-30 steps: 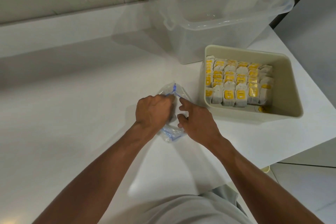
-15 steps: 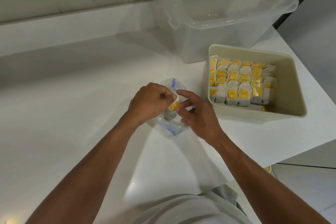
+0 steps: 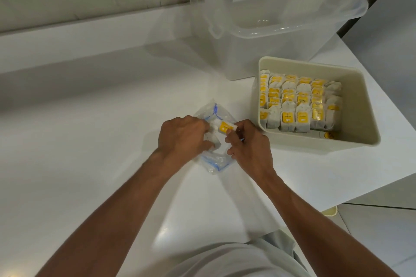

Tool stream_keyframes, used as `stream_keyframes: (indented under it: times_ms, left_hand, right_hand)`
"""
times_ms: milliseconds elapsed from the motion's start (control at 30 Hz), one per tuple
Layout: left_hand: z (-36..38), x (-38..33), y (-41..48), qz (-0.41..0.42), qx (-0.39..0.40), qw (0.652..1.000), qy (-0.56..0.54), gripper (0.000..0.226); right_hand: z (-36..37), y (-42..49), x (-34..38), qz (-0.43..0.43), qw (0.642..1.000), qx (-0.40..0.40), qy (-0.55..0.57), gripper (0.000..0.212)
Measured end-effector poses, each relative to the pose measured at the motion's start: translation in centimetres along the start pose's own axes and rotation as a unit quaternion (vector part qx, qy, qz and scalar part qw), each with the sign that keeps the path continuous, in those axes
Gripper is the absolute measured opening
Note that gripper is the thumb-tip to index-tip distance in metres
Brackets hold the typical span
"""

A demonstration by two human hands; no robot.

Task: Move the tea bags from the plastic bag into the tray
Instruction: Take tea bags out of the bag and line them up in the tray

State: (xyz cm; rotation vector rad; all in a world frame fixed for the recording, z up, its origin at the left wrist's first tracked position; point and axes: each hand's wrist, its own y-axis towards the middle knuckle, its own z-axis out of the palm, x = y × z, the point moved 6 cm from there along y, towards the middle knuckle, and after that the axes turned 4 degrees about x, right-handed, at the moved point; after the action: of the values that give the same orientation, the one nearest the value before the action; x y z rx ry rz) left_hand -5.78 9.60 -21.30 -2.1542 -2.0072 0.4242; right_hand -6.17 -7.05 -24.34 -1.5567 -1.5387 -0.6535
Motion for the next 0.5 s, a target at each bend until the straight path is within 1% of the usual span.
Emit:
stream_keyframes:
  times_ms: [133, 200, 300, 367, 433, 500]
  left_hand:
    - [0.4, -1.4, -0.3, -0.018, -0.024, 0.999, 0.036, 0.058]
    - [0.7, -2.1, -0.4, -0.015, -0.039, 0.998, 0.036, 0.052]
    - [0.8, -2.2, -0.3, -0.012, -0.060, 0.998, 0.028, 0.032]
    - [0.6, -1.6, -0.2, -0.020, -0.061, 0.998, -0.019, 0.025]
    - [0.2, -0.7, 0.0, -0.042, -0.035, 0.993, -0.100, 0.021]
    - [-0.2, 0.3, 0.2, -0.065, -0.003, 0.981, -0.181, 0.012]
  right_hand:
    - [-0.2, 0.1, -0.2, 0.020, 0.999, -0.014, 0.032, 0.021]
    - [-0.2, 0.1, -0.2, 0.029, 0.999, -0.013, 0.040, 0.024]
    - [-0.1, -0.1, 0.0, 0.032, 0.999, -0.010, 0.041, 0.028]
    - [0.0, -0.3, 0.1, 0.034, 0.999, -0.010, 0.041, 0.027]
    - [-0.1, -0.5, 0.1, 0.045, 0.997, -0.010, 0.061, 0.026]
    - [-0.2, -0.7, 0.2, 0.068, 0.992, -0.014, 0.107, 0.026]
